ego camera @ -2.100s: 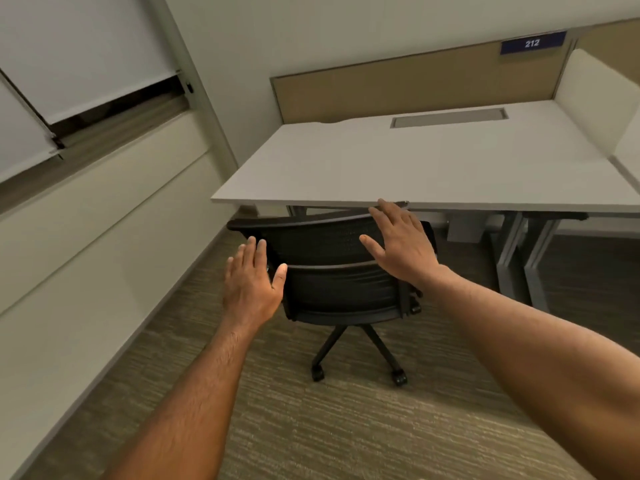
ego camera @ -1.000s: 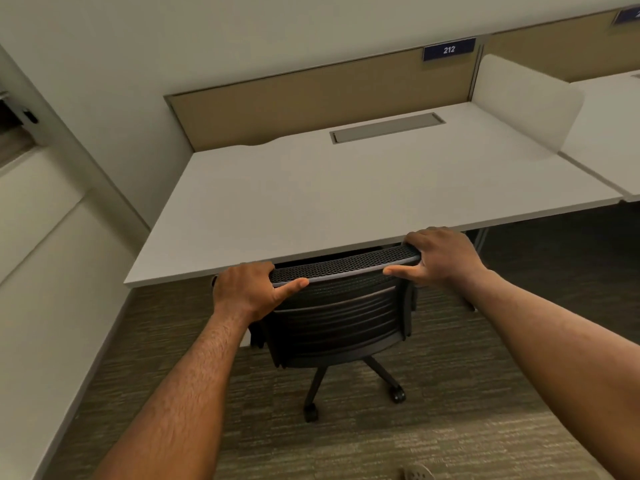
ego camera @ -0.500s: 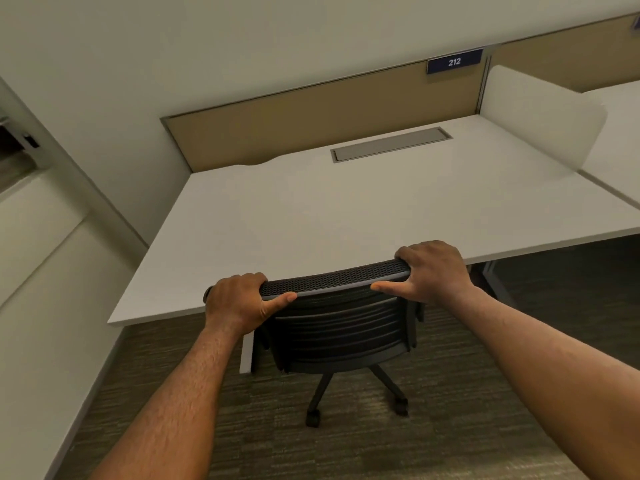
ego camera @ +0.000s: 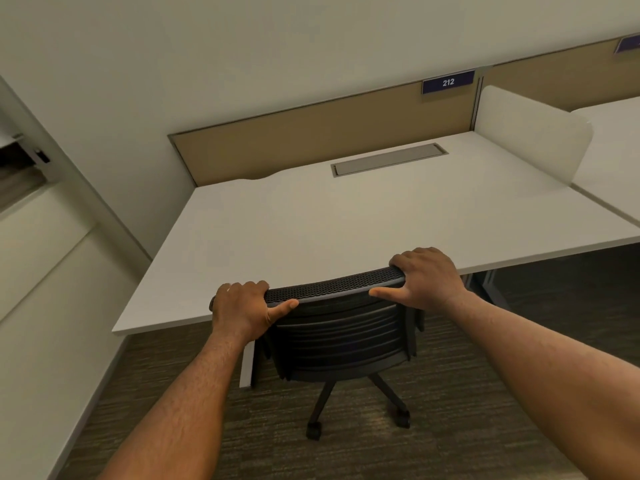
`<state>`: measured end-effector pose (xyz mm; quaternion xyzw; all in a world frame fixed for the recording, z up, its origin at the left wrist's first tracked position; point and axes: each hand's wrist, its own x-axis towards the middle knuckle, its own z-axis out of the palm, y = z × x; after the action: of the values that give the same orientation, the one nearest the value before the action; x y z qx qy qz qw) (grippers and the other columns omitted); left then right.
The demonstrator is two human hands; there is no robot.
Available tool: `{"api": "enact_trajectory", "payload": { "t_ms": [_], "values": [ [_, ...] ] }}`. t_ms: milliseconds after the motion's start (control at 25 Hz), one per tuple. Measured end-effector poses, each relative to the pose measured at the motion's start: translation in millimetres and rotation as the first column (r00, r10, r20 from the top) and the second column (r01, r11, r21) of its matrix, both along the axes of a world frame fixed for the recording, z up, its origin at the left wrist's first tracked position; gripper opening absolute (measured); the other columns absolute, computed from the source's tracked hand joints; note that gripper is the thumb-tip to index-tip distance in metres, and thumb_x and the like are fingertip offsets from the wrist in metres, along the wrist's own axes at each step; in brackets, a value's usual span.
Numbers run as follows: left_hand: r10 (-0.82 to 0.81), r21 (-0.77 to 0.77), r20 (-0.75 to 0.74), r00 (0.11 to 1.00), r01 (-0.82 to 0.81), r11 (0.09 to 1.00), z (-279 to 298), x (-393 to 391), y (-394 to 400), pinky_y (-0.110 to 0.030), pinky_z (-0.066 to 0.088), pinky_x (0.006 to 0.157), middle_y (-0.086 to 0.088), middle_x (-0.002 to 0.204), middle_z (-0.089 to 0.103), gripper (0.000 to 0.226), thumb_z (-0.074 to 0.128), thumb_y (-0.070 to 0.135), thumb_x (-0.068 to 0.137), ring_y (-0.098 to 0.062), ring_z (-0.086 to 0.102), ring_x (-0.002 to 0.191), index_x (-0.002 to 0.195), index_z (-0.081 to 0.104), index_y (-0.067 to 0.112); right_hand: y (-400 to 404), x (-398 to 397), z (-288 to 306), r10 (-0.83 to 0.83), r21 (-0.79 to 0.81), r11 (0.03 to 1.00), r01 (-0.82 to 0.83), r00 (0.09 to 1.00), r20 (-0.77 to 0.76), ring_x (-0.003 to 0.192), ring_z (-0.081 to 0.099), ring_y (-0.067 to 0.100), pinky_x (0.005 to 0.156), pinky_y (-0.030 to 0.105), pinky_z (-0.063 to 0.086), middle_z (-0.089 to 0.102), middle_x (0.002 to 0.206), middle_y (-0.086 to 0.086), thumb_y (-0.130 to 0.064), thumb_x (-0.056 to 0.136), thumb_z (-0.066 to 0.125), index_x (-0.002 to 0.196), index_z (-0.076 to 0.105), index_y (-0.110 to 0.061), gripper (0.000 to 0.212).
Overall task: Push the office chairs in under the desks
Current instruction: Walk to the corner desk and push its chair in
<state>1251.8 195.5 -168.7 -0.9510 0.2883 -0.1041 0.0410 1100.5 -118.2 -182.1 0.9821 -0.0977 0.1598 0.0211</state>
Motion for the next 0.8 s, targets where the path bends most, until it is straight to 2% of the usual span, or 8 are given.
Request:
{"api": "enact_trajectory", "payload": {
  "t_ms": [40, 120, 200, 280, 360, 600, 800],
  "values": [
    [0.063, 0.028, 0.031, 0.998, -0.064, 0.998, -1, -5, -1, -0.045, 0.039, 0.092, 0.000, 0.102, 0.069, 0.119, -0.012, 0.099, 0.060, -0.023, 0.062, 0.097, 0.114, 0.063, 0.023, 2, -3, 2, -0.011, 0.014, 1.000, 0.011, 0.999, -0.033, 0.098, 0.062, 0.017, 0.093, 0.034, 0.042, 0.070, 0.105, -0.004, -0.099, 0.070, 0.016, 0.116, 0.065, -0.022, 0.102],
    [0.200, 0.019, 0.057, 0.978, -0.201, 0.979, -3, -20, -1, -0.052, 0.021, 0.112, -0.008, 0.138, 0.057, 0.126, -0.012, 0.096, 0.065, -0.029, 0.050, 0.127, 0.142, 0.047, 0.015, 9, -11, 5, -0.034, 0.084, 0.996, 0.042, 0.995, -0.093, 0.135, 0.044, 0.020, 0.118, 0.040, 0.022, 0.053, 0.145, 0.000, -0.095, 0.076, 0.015, 0.143, 0.047, -0.021, 0.104],
    [0.238, -0.059, 0.033, 0.971, -0.236, 0.970, -6, -42, 2, -0.052, 0.013, 0.119, -0.012, 0.158, 0.034, 0.123, -0.011, 0.093, 0.071, -0.031, 0.032, 0.144, 0.154, 0.030, 0.011, 22, -25, 4, -0.059, 0.146, 0.986, 0.074, 0.992, -0.108, 0.151, 0.015, 0.017, 0.123, 0.039, 0.001, 0.021, 0.164, 0.000, -0.086, 0.084, 0.011, 0.157, 0.021, -0.022, 0.097],
    [0.178, -0.131, 0.008, 0.984, -0.175, 0.976, -14, -69, 7, -0.050, 0.005, 0.122, -0.013, 0.165, 0.017, 0.119, -0.007, 0.090, 0.075, -0.030, 0.017, 0.151, 0.157, 0.019, 0.008, 36, -47, 1, -0.094, 0.167, 0.980, 0.104, 0.993, -0.067, 0.152, -0.001, 0.014, 0.122, 0.037, -0.007, 0.005, 0.167, -0.002, -0.079, 0.090, 0.010, 0.159, 0.007, -0.023, 0.088],
    [0.084, -0.178, 0.004, 0.996, -0.082, 0.981, -25, -95, 12, -0.048, 0.001, 0.123, -0.013, 0.166, 0.011, 0.115, -0.004, 0.089, 0.079, -0.028, 0.011, 0.153, 0.157, 0.015, 0.007, 52, -73, -2, -0.126, 0.179, 0.975, 0.131, 0.991, -0.040, 0.152, -0.006, 0.012, 0.122, 0.037, -0.008, 0.000, 0.166, -0.003, -0.077, 0.092, 0.010, 0.158, 0.004, -0.024, 0.085],
    [-0.160, -0.203, -0.086, 0.983, 0.140, 0.969, -52, -173, -7, -0.045, 0.000, 0.124, -0.012, 0.166, 0.012, 0.111, -0.001, 0.087, 0.082, -0.025, 0.009, 0.153, 0.157, 0.018, 0.007, 83, -173, -24, -0.175, 0.227, 0.955, 0.190, 0.981, -0.085, 0.152, -0.002, 0.012, 0.123, 0.037, -0.004, 0.005, 0.166, -0.002, -0.072, 0.095, 0.015, 0.158, 0.010, -0.023, 0.080],
    [-0.421, -0.227, -0.139, 0.896, 0.385, 0.895, -51, -247, -78, -0.039, -0.008, 0.122, -0.005, 0.167, 0.005, 0.103, -0.007, 0.081, 0.084, -0.019, 0.000, 0.154, 0.159, 0.012, 0.014, 56, -279, -31, -0.361, 0.248, 0.891, 0.380, 0.925, -0.117, 0.152, 0.001, 0.013, 0.123, 0.035, -0.004, 0.008, 0.166, -0.001, -0.072, 0.095, 0.017, 0.158, 0.013, -0.022, 0.081]
  ]
}}
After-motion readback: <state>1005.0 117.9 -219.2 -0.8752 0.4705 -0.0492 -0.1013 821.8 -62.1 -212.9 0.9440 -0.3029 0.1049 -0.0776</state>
